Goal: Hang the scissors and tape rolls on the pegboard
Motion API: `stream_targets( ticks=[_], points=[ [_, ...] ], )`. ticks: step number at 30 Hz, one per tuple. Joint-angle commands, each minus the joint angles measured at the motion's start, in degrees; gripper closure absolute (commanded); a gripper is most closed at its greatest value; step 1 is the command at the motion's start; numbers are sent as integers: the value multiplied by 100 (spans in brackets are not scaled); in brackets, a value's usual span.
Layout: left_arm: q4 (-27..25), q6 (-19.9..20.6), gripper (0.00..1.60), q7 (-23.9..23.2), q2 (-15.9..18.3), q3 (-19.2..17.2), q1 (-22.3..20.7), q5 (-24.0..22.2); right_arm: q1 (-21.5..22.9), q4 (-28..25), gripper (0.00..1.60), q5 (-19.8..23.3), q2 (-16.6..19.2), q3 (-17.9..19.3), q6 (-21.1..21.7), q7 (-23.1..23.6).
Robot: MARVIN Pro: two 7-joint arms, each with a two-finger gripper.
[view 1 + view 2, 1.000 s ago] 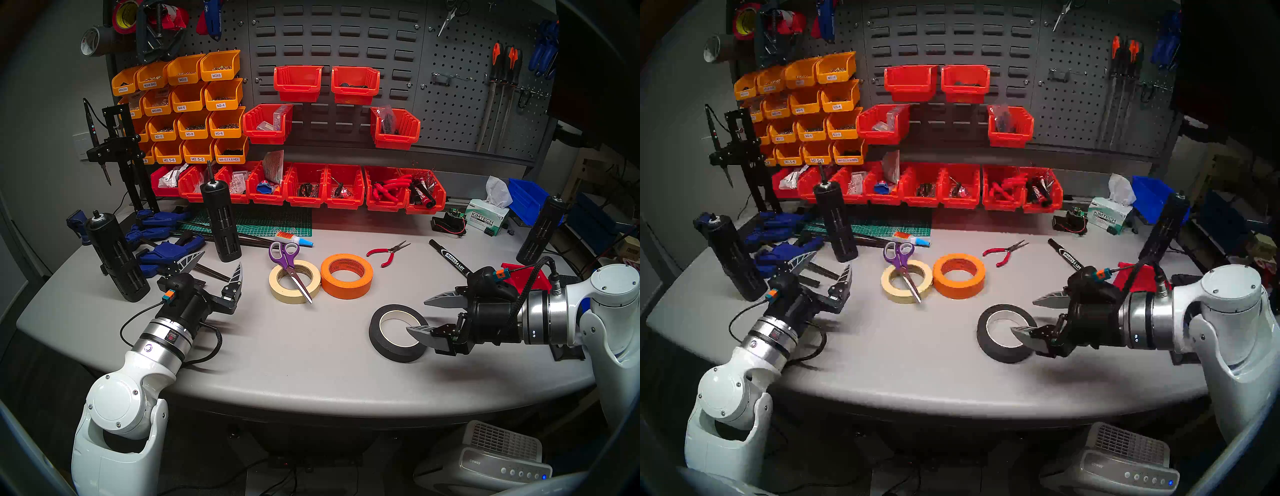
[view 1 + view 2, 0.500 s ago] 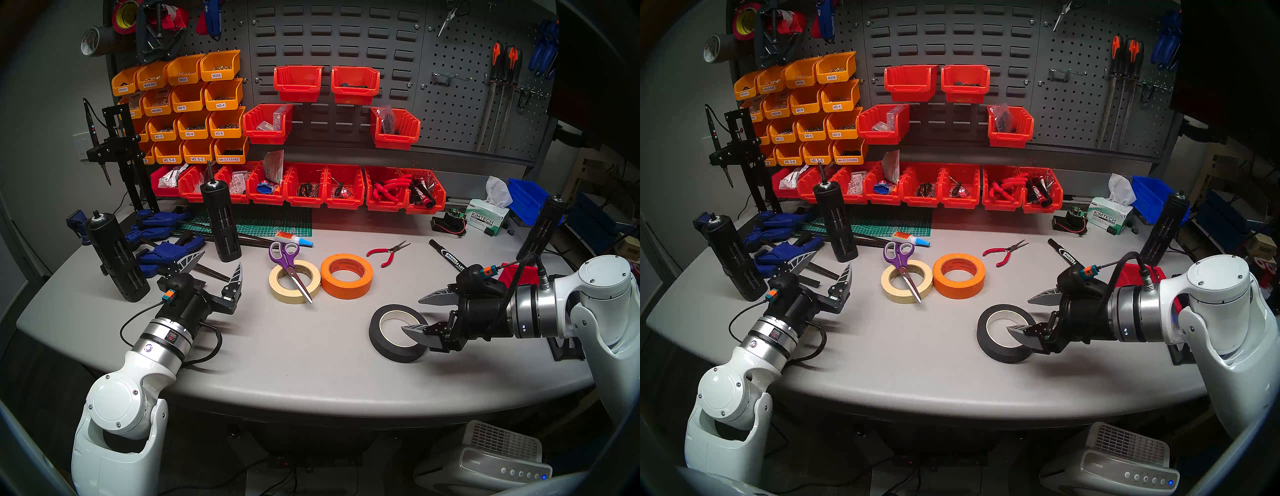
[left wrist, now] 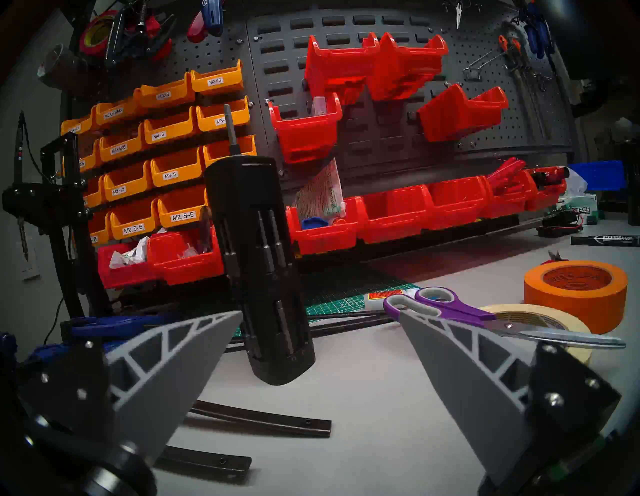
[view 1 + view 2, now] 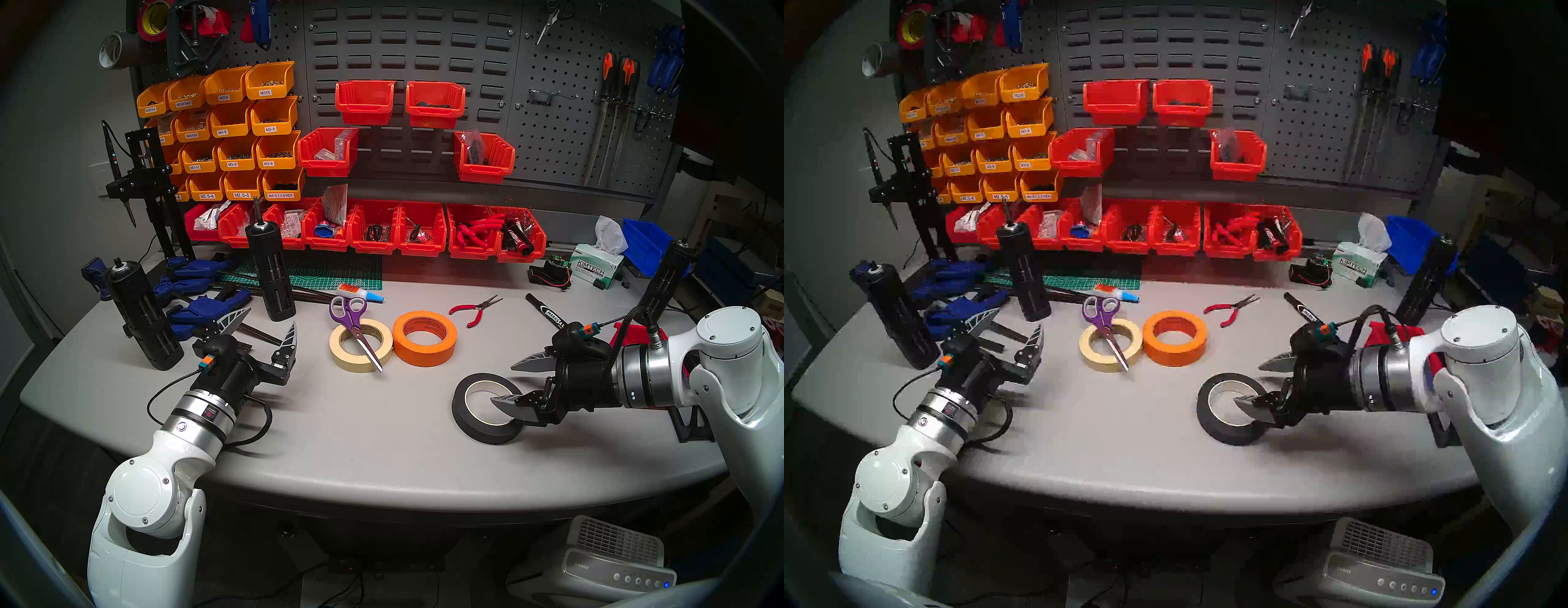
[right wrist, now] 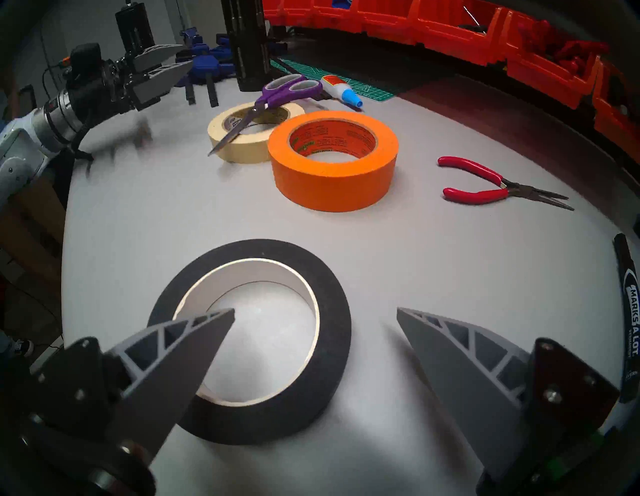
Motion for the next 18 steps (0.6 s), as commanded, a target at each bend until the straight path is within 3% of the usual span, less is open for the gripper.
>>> stream_targets(
  ticks=[1, 7, 18],
  points=[
    [-74, -30, 0, -3, -2, 11, -4, 1, 283, 19, 0, 80, 294, 31, 65, 116],
    [-74, -30, 0, -3, -2, 11, -4, 1, 396, 47, 0, 73, 472, -115, 93, 172],
    [-74, -30, 0, -3, -2, 11, -4, 1, 523, 19, 0, -103, 477, -460, -3, -70]
  ],
)
